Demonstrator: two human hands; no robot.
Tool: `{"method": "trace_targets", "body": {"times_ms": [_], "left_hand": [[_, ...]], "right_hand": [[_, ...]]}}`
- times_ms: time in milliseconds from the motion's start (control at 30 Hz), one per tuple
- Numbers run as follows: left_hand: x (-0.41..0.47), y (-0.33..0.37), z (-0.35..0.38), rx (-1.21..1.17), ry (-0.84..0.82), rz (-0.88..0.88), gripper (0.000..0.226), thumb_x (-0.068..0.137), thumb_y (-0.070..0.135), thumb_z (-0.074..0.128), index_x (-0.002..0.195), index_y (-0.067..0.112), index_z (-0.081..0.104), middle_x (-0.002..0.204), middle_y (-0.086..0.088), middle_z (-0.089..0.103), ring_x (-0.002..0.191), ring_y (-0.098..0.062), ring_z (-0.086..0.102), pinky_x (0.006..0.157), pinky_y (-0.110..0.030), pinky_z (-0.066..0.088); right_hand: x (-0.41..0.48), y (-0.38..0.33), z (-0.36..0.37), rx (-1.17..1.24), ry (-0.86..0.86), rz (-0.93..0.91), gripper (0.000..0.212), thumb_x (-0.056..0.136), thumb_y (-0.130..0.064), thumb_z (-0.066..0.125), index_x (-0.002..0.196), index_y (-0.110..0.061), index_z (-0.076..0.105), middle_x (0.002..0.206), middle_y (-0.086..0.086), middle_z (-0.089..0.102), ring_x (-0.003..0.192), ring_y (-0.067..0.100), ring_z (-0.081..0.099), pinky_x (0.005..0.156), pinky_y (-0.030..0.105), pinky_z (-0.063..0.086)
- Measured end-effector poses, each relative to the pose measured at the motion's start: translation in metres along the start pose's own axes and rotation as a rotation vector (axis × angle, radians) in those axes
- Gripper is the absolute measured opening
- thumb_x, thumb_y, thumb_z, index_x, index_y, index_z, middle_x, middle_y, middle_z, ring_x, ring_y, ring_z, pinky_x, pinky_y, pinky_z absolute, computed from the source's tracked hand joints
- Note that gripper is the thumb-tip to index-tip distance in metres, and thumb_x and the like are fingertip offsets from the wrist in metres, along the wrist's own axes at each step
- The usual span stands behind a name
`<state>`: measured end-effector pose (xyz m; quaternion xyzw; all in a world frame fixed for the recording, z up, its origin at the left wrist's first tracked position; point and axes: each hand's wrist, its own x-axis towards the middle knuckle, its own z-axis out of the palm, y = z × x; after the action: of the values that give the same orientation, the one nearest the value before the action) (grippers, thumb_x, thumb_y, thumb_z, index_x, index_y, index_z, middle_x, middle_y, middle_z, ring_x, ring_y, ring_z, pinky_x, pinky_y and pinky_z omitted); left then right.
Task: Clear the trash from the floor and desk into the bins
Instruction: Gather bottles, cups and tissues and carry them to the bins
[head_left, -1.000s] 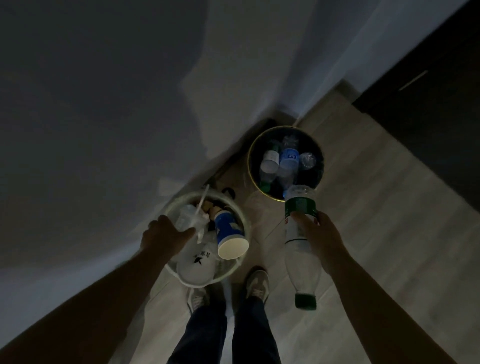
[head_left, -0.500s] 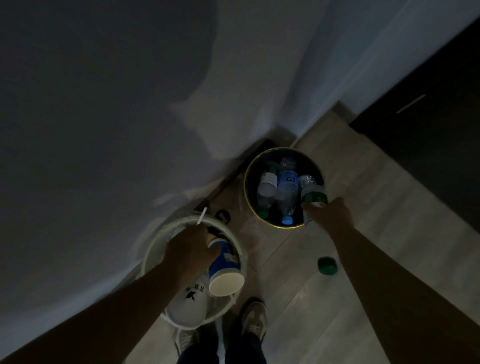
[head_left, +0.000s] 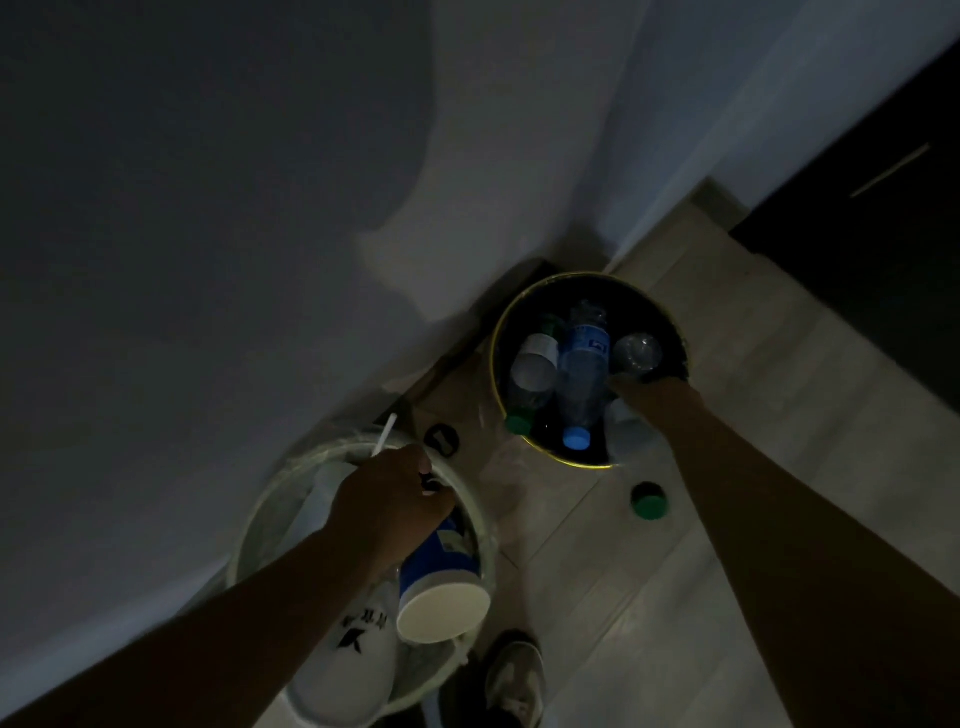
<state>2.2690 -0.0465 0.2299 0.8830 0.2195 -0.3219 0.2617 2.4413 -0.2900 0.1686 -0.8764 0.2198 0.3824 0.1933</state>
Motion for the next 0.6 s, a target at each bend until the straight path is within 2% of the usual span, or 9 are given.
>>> {"method": "trace_targets", "body": {"times_ms": [67, 167, 267, 333, 400, 500, 567, 600], "left_hand": [[-0.006, 0.004, -0.002, 0.002, -0.015, 0.002, 0.041, 0.088, 0.042, 0.057, 0.121, 0.019, 0.054, 0.121, 0.000, 0.063, 0.111, -0.018, 0.057, 0.086, -0.027, 0.044], [-0.023, 0.018, -0.016, 0.010, -0.028, 0.001, 0.039, 0.088, 0.041, 0.057, 0.121, 0.019, 0.055, 0.122, 0.000, 0.062, 0.111, -0.017, 0.057, 0.089, -0.027, 0.045], [-0.049, 0.040, -0.043, 0.009, -0.018, 0.032, 0.043, 0.090, 0.040, 0.057, 0.126, 0.018, 0.052, 0.125, -0.002, 0.059, 0.113, -0.019, 0.055, 0.093, -0.030, 0.045], [-0.074, 0.057, -0.067, 0.018, -0.008, 0.071, 0.043, 0.091, 0.038, 0.055, 0.127, 0.016, 0.050, 0.124, -0.004, 0.058, 0.113, -0.020, 0.054, 0.089, -0.027, 0.041], [-0.102, 0.074, -0.097, 0.036, -0.004, 0.111, 0.041, 0.093, 0.037, 0.053, 0.128, 0.017, 0.049, 0.125, -0.003, 0.056, 0.113, -0.019, 0.053, 0.084, -0.023, 0.038], [-0.150, 0.101, -0.148, 0.075, 0.039, 0.176, 0.034, 0.094, 0.034, 0.051, 0.122, 0.015, 0.053, 0.123, -0.005, 0.059, 0.111, -0.020, 0.055, 0.088, -0.027, 0.042], [-0.193, 0.117, -0.192, 0.084, 0.075, 0.200, 0.043, 0.092, 0.046, 0.045, 0.117, 0.013, 0.055, 0.118, -0.007, 0.060, 0.108, -0.021, 0.056, 0.088, -0.027, 0.042], [-0.214, 0.125, -0.215, 0.064, 0.097, 0.249, 0.064, 0.085, 0.063, 0.038, 0.118, 0.011, 0.055, 0.118, -0.007, 0.059, 0.109, -0.021, 0.055, 0.088, -0.026, 0.040]], "right_hand": [[-0.009, 0.004, -0.008, -0.024, 0.005, -0.049, 0.060, 0.092, -0.052, 0.051, 0.129, -0.005, 0.052, 0.125, 0.021, 0.055, 0.099, 0.031, 0.057, 0.079, 0.032, 0.039], [-0.041, 0.015, -0.026, -0.096, 0.063, -0.123, 0.061, 0.091, -0.051, 0.051, 0.130, -0.004, 0.049, 0.128, 0.020, 0.053, 0.115, 0.035, 0.051, 0.093, 0.037, 0.041], [-0.089, 0.024, -0.047, -0.118, 0.059, -0.181, 0.056, 0.088, -0.042, 0.061, 0.128, -0.004, 0.050, 0.126, 0.018, 0.057, 0.115, 0.033, 0.054, 0.089, 0.034, 0.043], [-0.128, 0.024, -0.063, -0.158, 0.041, -0.230, 0.058, 0.086, -0.038, 0.066, 0.130, -0.004, 0.049, 0.127, 0.017, 0.057, 0.115, 0.031, 0.055, 0.088, 0.032, 0.044], [-0.172, 0.019, -0.083, -0.175, 0.034, -0.286, 0.056, 0.083, -0.038, 0.069, 0.127, -0.007, 0.052, 0.123, 0.014, 0.059, 0.112, 0.028, 0.057, 0.086, 0.031, 0.046], [-0.243, 0.002, -0.122, -0.257, 0.065, -0.417, 0.051, 0.082, -0.038, 0.068, 0.124, -0.012, 0.054, 0.122, 0.010, 0.059, 0.114, 0.024, 0.055, 0.088, 0.028, 0.044], [-0.295, -0.014, -0.155, -0.328, 0.090, -0.509, 0.053, 0.083, -0.036, 0.067, 0.129, -0.015, 0.051, 0.126, 0.008, 0.055, 0.119, 0.023, 0.052, 0.094, 0.028, 0.041], [-0.323, -0.025, -0.176, -0.354, 0.111, -0.558, 0.053, 0.083, -0.035, 0.067, 0.130, -0.016, 0.050, 0.127, 0.006, 0.054, 0.121, 0.023, 0.050, 0.096, 0.028, 0.041]]}}
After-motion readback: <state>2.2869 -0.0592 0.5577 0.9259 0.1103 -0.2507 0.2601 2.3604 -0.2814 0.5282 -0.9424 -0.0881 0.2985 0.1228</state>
